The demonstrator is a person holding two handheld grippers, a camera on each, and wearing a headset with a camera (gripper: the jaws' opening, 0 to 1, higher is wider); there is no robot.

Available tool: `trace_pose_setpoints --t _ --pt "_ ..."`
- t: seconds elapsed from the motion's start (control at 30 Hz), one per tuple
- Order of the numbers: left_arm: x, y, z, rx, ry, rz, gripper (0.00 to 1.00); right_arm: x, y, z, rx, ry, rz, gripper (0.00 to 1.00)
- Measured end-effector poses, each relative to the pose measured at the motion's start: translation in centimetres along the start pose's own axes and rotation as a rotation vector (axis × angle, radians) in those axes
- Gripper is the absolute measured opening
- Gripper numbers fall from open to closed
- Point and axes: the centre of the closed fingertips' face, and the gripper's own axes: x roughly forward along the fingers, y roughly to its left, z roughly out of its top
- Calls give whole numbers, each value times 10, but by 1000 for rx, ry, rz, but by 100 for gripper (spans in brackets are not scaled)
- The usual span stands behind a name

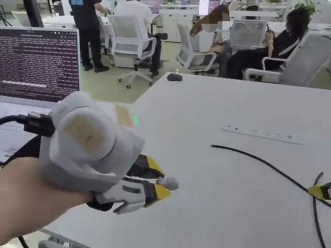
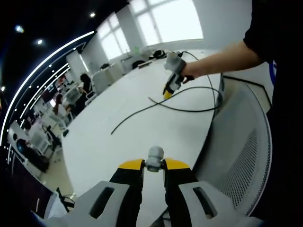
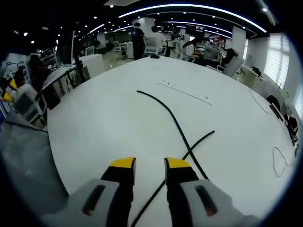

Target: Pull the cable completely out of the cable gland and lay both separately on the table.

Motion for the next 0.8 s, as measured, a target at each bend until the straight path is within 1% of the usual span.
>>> trace_pose_setpoints --t 0.07,0.1,0.17,0.2,0.23,0.27,0.3,0.33,0.37,0.4,0.43,0.47,0.5,0.53,0.57,0.6,0.63,0.67,0.7,0.73,0.77,0.8 --pt "4 4 8 20 -21 -22 17 -16 23 -6 -34 -10 46 26" --pt "7 5 11 26 -29 -32 17 -30 36 -12 -46 -12 47 25" --pt "12 8 14 41 -34 -49 17 -47 51 -19 -85 -13 49 25" --pt "17 11 14 49 -30 -55 17 -59 60 -24 -96 -20 43 25" --pt "22 12 14 59 -28 -64 17 -66 66 -28 -114 -20 47 25" --pt "29 14 14 72 -27 -76 17 -78 77 -34 -125 -20 46 25" --pt "34 14 14 81 -29 -88 17 -85 84 -37 -134 -22 46 25" --pt "42 14 15 81 -44 -110 17 -95 93 -41 -142 -25 48 25" --pt "49 13 17 85 -62 -128 17 -102 99 -43 -146 -26 44 25" --pt "55 11 17 92 -70 -152 17 -108 105 -43 -160 -33 36 25" --pt "65 6 15 115 -78 -198 17 -117 112 -42 -175 -49 19 25" --pt "71 3 12 134 -69 -222 17 -124 120 -43 -162 -60 15 25" --pt "82 1 10 159 -79 -241 17 -129 125 -43 -150 -71 13 25" --pt "88 -1 8 158 -81 -255 17 -132 130 -42 -140 -79 11 25" --pt "99 -2 5 169 -76 -265 17 -135 134 -42 -137 -83 6 25" --pt "106 -2 4 163 -84 -266 17 -139 137 -41 -128 -96 -12 25" --pt "115 -8 0 164 -86 -303 17 -142 139 -40 -113 -105 -23 25" --pt "117 -10 -1 153 -85 -320 17 -145 143 -37 -81 -123 -30 25" --pt "129 -17 -1 137 -112 -357 17 -148 147 -36 -61 -135 -32 24" --pt "135 -17 -3 129 -113 -364 17 -150 149 -35 -61 -139 -35 25" --pt "144 -22 -6 76 -110 -399 17 -152 151 -35 -57 -143 -41 25" --pt "150 -24 -9 40 -101 -417 17 -153 154 -35 -47 -147 -46 24"
